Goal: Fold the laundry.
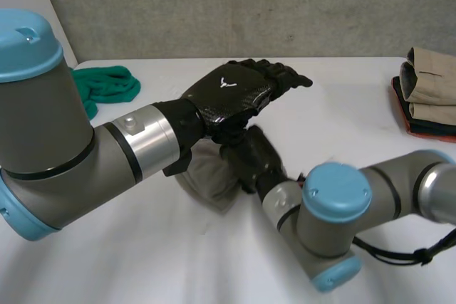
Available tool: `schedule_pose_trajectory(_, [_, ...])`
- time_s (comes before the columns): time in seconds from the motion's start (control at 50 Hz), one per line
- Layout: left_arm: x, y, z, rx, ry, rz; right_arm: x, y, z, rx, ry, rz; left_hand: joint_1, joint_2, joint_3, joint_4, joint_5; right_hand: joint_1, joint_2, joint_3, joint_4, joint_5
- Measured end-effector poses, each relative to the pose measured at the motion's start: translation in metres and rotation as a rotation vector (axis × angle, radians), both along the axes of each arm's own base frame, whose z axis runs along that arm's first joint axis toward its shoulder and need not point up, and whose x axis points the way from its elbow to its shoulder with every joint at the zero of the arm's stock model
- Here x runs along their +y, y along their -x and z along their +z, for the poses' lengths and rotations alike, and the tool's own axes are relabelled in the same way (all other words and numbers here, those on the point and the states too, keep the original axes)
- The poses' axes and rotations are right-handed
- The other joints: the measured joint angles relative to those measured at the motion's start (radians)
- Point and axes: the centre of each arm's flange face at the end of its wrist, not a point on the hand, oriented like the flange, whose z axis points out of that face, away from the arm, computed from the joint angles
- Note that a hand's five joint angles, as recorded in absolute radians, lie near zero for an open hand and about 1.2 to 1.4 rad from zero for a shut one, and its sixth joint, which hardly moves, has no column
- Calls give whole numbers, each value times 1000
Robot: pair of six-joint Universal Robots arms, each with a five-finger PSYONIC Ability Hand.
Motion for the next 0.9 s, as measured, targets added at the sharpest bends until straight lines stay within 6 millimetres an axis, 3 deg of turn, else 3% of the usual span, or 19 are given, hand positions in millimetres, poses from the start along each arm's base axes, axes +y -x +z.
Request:
schedule_pose_trajectory(0.12, [-1,0,14,26,34,2,-43,14,55,-111,110,-89,0,0,0,0,0,9,0,0,4,0])
schedule_pose_trajectory(0.22, [0,-1,33,62,83,6,-96,49,116,-237,227,-214,0,0,0,0,0,9,0,14,5,0])
schedule_pose_trajectory(0.3, [0,-3,46,92,117,17,-138,93,154,-321,306,-325,0,0,0,0,0,9,0,14,5,0])
schedule_pose_trajectory(0.34, [0,-3,51,107,124,25,-163,124,171,-360,354,-396,0,0,0,0,0,9,0,15,5,0])
schedule_pose_trajectory(0.38, [0,-4,52,115,122,29,-175,143,178,-377,381,-434,0,0,0,0,1,9,0,15,5,0])
schedule_pose_trajectory(0.44, [0,-4,52,127,107,35,-208,196,186,-399,452,-538,0,0,0,0,0,9,0,14,5,0])
schedule_pose_trajectory(0.52, [0,-4,48,128,83,37,-241,249,171,-383,501,-623,0,0,0,0,0,9,0,14,5,0])
schedule_pose_trajectory(0.56, [0,-4,45,126,74,37,-257,275,153,-361,508,-650,0,0,0,0,0,9,0,14,5,0])
schedule_pose_trajectory(0.58, [0,-4,43,124,69,37,-268,293,137,-339,499,-662,0,0,0,0,0,9,0,17,5,0])
schedule_pose_trajectory(0.64, [0,-4,40,121,63,37,-282,317,104,-299,455,-671,0,0,0,0,0,9,0,21,5,15])
schedule_pose_trajectory(0.66, [0,-3,38,120,60,37,-287,328,83,-278,417,-671,0,0,0,0,0,9,0,21,5,18])
schedule_pose_trajectory(0.76, [0,-2,32,114,52,35,-292,350,27,-231,274,-668,0,0,0,0,0,9,0,21,5,30])
schedule_pose_trajectory(0.8, [0,-2,32,113,52,34,-291,353,19,-223,247,-669,0,0,0,0,1,9,0,21,5,36])
schedule_pose_trajectory(0.84, [0,-2,31,113,52,33,-289,359,12,-215,213,-675,0,0,0,0,0,-202,-259,-233,-251,-210])
schedule_pose_trajectory(0.9, [0,-1,32,115,56,32,-287,361,21,-213,209,-683,0,0,0,0,0,-626,-736,-679,-722,-604])
